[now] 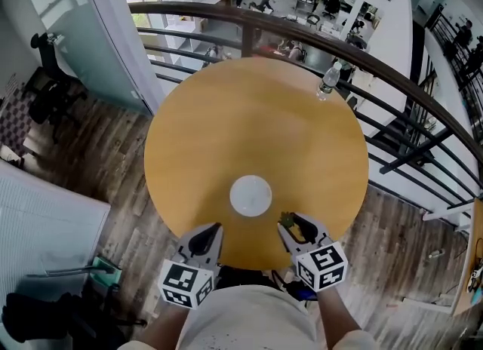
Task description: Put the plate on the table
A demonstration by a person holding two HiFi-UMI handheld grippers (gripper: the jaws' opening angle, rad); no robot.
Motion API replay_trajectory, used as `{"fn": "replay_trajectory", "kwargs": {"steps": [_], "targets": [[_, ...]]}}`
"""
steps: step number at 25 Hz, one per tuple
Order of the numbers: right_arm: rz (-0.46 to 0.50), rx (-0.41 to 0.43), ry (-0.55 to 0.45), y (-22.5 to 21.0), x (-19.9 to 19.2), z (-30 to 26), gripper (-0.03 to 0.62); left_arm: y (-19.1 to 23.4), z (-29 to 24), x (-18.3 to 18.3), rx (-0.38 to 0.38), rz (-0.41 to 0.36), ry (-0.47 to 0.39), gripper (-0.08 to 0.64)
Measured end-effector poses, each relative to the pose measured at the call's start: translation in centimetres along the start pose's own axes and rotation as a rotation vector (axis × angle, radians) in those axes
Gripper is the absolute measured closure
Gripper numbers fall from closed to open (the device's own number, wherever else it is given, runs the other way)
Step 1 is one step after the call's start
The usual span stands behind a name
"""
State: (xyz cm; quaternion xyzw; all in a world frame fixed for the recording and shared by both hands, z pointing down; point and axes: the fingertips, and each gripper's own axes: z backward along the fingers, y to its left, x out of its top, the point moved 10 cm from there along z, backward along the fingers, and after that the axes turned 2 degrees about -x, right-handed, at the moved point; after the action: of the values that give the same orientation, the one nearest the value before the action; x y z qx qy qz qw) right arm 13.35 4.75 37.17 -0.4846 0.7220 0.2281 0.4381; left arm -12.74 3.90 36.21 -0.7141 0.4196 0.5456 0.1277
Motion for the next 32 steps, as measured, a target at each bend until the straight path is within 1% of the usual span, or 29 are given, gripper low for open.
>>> {"fn": "replay_trajectory", "kwargs": {"steps": [15,21,27,32], "targets": [[-0.005,0.029,0.081,-2.1,-0.9,-5.8,0.428,1.3,-2.6,-0.8,-0.015,0.012,0.064,0.538],[-0.005,0.046,0.119,-2.5,-2.2,-8.9,0.428,1.9,-3.5,-1.8,-0.024,0.006,0.095,0.538],[0.006,0.051,0.151,-2.5,-2.7,-11.9,0.428,3.0,-4.7,-3.0,-0.018,0.03,0.128,0.538],[0.017,0.056,0.176,-3.3,-3.3,-14.4,0.428,3.8,-6.5,-3.6,-0.01,0.04,0.137,0.538]]}}
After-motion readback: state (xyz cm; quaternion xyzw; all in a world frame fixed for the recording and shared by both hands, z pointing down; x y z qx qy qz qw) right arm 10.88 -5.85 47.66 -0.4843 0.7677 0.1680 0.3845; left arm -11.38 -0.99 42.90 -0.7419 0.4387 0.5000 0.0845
